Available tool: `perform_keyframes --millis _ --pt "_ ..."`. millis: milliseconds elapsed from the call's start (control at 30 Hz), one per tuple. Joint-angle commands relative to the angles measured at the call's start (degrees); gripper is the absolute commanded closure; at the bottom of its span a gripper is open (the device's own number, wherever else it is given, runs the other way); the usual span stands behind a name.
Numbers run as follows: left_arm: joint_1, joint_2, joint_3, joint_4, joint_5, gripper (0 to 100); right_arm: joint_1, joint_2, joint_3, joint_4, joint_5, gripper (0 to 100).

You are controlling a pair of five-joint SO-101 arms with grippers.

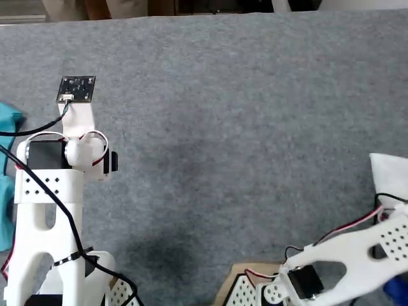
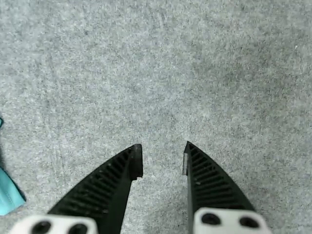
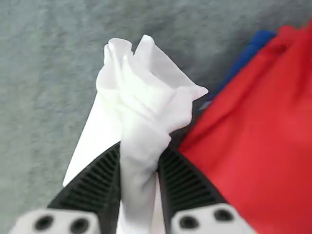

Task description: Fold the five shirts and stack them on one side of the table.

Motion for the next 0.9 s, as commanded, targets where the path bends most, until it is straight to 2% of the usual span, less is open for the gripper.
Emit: perform_keyframes --millis 0,200,400,700,867 --pt "0.26 -1.63 -2.99 0.35 0.18 85 3.47 -7.25 -3.03 -1.41 3.16 99.5" --pt "0.0 -1.71 -2.46 0.35 0.18 85 8.75 -7.34 -7.08 -5.27 6.24 99.5" --pt "0.26 -1.71 -2.73 0.35 0.18 85 10.24 -9.27 -10.86 -5.89 7.82 99.5" --pt "0.0 -1.71 -2.64 0.35 0.18 85 14.46 -11.82 -10.33 -2.81 7.91 99.5" --pt "0.0 -1.71 -2.9 0.35 0.18 85 16.84 -9.45 -10.33 0.0 12.22 99.5"
